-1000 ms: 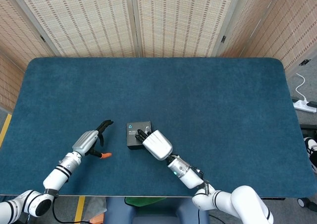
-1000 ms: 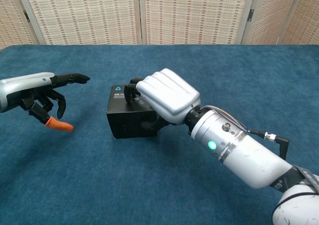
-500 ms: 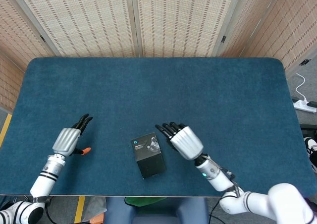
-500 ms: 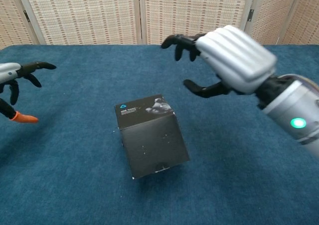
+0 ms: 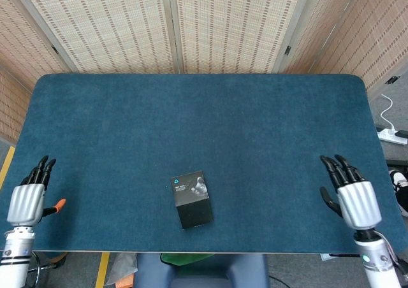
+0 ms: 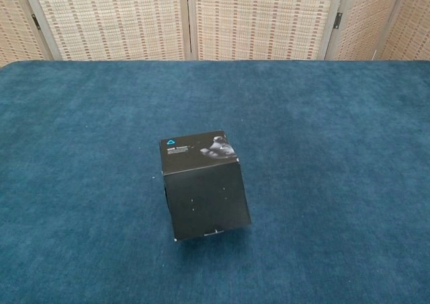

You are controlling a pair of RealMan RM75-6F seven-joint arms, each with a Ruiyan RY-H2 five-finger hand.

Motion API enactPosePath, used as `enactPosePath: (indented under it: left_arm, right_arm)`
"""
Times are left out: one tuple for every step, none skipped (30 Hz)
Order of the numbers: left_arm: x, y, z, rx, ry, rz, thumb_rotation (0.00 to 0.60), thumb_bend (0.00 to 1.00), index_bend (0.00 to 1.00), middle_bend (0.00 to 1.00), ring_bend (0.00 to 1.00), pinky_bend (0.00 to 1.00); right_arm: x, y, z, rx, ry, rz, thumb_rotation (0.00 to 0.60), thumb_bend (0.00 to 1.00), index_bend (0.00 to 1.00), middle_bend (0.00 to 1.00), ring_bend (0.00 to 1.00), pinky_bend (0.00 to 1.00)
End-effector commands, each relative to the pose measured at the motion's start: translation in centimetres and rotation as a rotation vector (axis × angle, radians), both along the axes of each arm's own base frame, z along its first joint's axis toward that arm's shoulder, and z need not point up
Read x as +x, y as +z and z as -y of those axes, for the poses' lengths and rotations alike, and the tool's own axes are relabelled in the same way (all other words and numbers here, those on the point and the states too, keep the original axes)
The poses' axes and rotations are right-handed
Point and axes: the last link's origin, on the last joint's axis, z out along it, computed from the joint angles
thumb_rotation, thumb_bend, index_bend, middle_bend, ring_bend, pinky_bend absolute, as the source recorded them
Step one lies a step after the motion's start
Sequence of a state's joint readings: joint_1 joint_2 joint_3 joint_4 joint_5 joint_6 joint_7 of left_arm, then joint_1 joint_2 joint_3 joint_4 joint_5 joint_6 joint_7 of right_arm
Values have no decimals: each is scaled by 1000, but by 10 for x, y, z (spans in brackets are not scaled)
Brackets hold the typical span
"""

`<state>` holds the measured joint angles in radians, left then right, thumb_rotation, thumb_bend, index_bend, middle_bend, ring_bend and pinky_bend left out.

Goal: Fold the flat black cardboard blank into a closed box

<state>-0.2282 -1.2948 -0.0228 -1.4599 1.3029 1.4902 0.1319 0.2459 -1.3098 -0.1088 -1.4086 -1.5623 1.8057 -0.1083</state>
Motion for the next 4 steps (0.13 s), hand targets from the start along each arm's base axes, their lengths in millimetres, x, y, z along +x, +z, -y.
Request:
enactPosePath:
  left_arm:
    - [-8,5,18,25,10,-3,600,197,40,36,153,320]
    - [-9,6,24,34,11,1,600,197,40,36,152,316]
    - [-10,6,28,39,11,3,600,197,40,36,151,311]
    - [-11,6,32,43,12,5,600,197,40,36,149,308]
  right_arm:
    - [-21,20,-28,-21,-65,63,600,324,35,159,78,286]
    - [-25,22,-35,-15,-80,82,600,325,30,154,69,278]
    - [-29,23,-39,-7,-93,93,600,327,24,149,58,268]
    - [-32,24,-43,1,-107,102,600,329,18,144,51,260]
